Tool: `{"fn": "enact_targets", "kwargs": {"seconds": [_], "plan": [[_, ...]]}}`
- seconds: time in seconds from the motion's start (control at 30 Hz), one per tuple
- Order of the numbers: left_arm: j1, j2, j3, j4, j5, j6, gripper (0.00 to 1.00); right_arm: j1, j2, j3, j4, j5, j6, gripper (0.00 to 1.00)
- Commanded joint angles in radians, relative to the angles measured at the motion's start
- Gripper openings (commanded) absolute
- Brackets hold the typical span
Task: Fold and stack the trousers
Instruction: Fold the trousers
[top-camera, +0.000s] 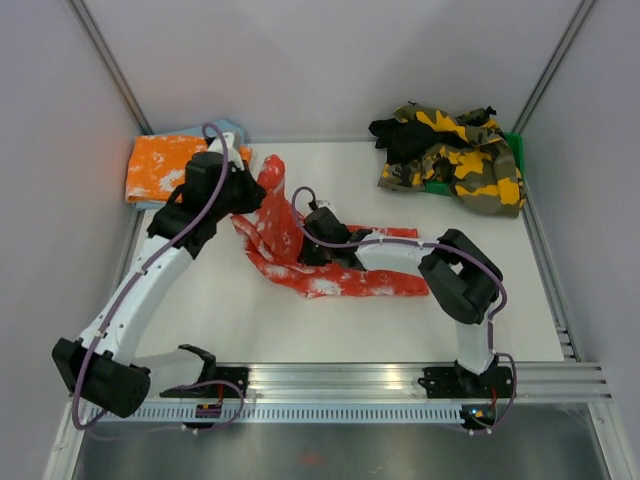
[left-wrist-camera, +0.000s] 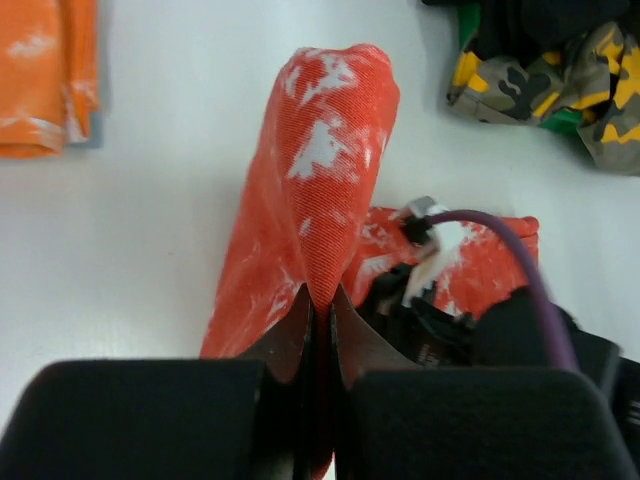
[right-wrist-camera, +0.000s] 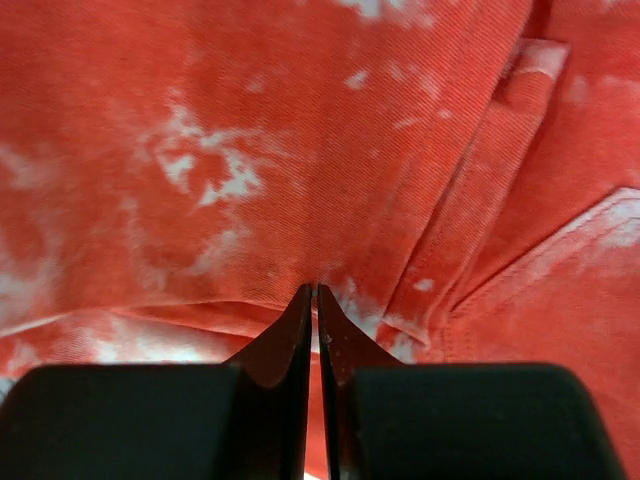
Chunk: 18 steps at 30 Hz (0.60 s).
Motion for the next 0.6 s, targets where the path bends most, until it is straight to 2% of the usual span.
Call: {"fn": "enact_targets", "kwargs": {"seconds": [0.0, 0.13, 0.2, 0.23, 0.33, 0.4, 0.47, 0.57], "plan": [[-0.145, 0.080, 0.140, -0.046, -0.161, -0.113, 0.02, -0.039, -0.021, 0.042, -0.039, 0.013, 0.002, 0.09], [-0.236, 0.146, 0.206, -0.040, -0.236, -0.182, 0.02, -0.173, -0.225, -0.035, -0.171, 0.030, -0.052, 0.17], [-0.282, 0.175, 0.227, -0.037, -0.253, -0.203, 0.02, -0.230, -0.346, -0.024, -0.267, 0.086, -0.115, 0.24], [-0.297, 0.208, 0.240, -0.035, -0.266, -0.223, 0.02, -0.279, -0.388, -0.017, -0.366, 0.114, -0.136, 0.27], [-0.388, 0.296, 0.302, -0.040, -0.319, -0.263, 0.02, -0.373, -0.538, -0.006, -0.516, 0.253, -0.179, 0.30], [-0.478, 0.350, 0.365, -0.061, -0.370, -0.289, 0.02, -0.428, -0.636, -0.020, -0.560, 0.344, -0.181, 0.37], [-0.555, 0.439, 0.434, -0.095, -0.437, -0.337, 0.02, -0.546, -0.684, -0.035, -0.608, 0.347, -0.175, 0.43], [-0.630, 0.535, 0.494, -0.081, -0.465, -0.394, 0.02, -0.741, -0.747, -0.057, -0.628, 0.239, -0.192, 0.43]]}}
